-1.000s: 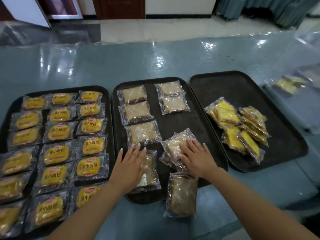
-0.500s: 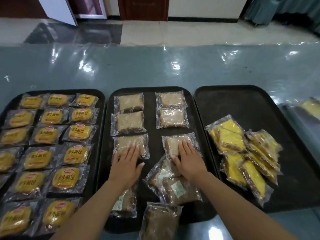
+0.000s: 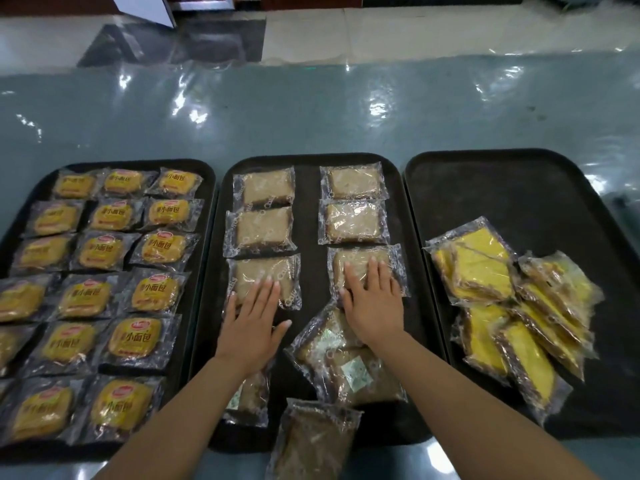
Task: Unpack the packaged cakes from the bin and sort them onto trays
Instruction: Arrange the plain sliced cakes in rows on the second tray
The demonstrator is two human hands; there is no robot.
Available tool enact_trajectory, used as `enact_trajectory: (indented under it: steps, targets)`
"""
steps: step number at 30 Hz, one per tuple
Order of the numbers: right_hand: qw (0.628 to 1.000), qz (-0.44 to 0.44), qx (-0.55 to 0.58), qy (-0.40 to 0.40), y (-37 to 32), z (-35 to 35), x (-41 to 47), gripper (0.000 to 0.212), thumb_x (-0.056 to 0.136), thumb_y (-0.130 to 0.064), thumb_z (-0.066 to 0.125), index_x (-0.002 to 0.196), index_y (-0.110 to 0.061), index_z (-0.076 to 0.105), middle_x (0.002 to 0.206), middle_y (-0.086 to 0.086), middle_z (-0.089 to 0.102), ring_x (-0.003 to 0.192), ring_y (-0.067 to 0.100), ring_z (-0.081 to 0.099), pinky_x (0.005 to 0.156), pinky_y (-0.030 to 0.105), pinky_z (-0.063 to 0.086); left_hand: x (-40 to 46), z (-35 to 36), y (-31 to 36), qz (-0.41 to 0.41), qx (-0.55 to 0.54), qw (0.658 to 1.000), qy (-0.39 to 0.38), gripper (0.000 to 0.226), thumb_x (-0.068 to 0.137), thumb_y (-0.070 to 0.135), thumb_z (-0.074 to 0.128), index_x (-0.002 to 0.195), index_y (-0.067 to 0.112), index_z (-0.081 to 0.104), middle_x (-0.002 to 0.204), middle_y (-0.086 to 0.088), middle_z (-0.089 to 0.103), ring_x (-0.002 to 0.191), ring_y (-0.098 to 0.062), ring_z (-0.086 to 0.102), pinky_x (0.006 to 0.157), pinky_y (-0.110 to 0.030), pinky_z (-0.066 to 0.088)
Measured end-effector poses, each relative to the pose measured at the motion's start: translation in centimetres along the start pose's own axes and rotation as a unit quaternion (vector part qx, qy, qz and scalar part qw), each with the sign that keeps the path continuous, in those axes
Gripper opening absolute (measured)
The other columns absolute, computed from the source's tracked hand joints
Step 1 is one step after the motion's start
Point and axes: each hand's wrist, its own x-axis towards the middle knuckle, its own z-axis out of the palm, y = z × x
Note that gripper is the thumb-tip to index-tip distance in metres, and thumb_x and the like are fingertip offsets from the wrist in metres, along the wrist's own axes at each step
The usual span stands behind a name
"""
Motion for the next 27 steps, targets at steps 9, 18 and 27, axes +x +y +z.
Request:
enact_trajectory:
  steps: [9,18,27]
  targets:
    - [1.000,0.001,-0.004,-0.016,-0.5,-0.5,0.1,0.056,0.101,-0.050,0.012,0.153,-0.032,-0.001,0.160,0.012,-0.009,0.146,0.032,-0.012,0.118,0.048,-0.001,-2.9,-0.7,-0.3,0.007,-0.041,0.999,0.025,0.089,0.069,0.071,-0.031,0.145,0.028,-0.017,0.153,0.009,-0.021,0.140,-0.012,-0.026,0.113,-0.043,-0.017]
    - [0.985,-0.171,-0.004,-0.037,-1.0,1.0,-6.2,0.075,0.084,-0.061,-0.009,0.152,-0.032,0.005,0.159,-0.006,-0.005,0.146,0.015,-0.013,0.118,0.037,-0.007,-10.2,1.7,-4.0,0.021,-0.001,1.000,-0.018,0.070,0.099,0.055,0.008,0.140,0.013,0.046,0.146,-0.006,0.043,0.139,-0.020,0.029,0.110,-0.042,0.008]
    - [0.989,-0.131,-0.050,-0.039,-0.1,2.5,-9.2,0.063,0.095,-0.060,0.006,0.149,-0.034,0.025,0.158,-0.002,0.008,0.147,0.023,0.003,0.114,0.044,0.007,-11.4,2.5,-4.1,0.084,-0.016,0.996,0.026,0.075,0.087,0.046,0.034,0.152,0.019,0.012,0.145,-0.006,0.044,0.137,-0.019,0.025,0.110,-0.039,0.008]
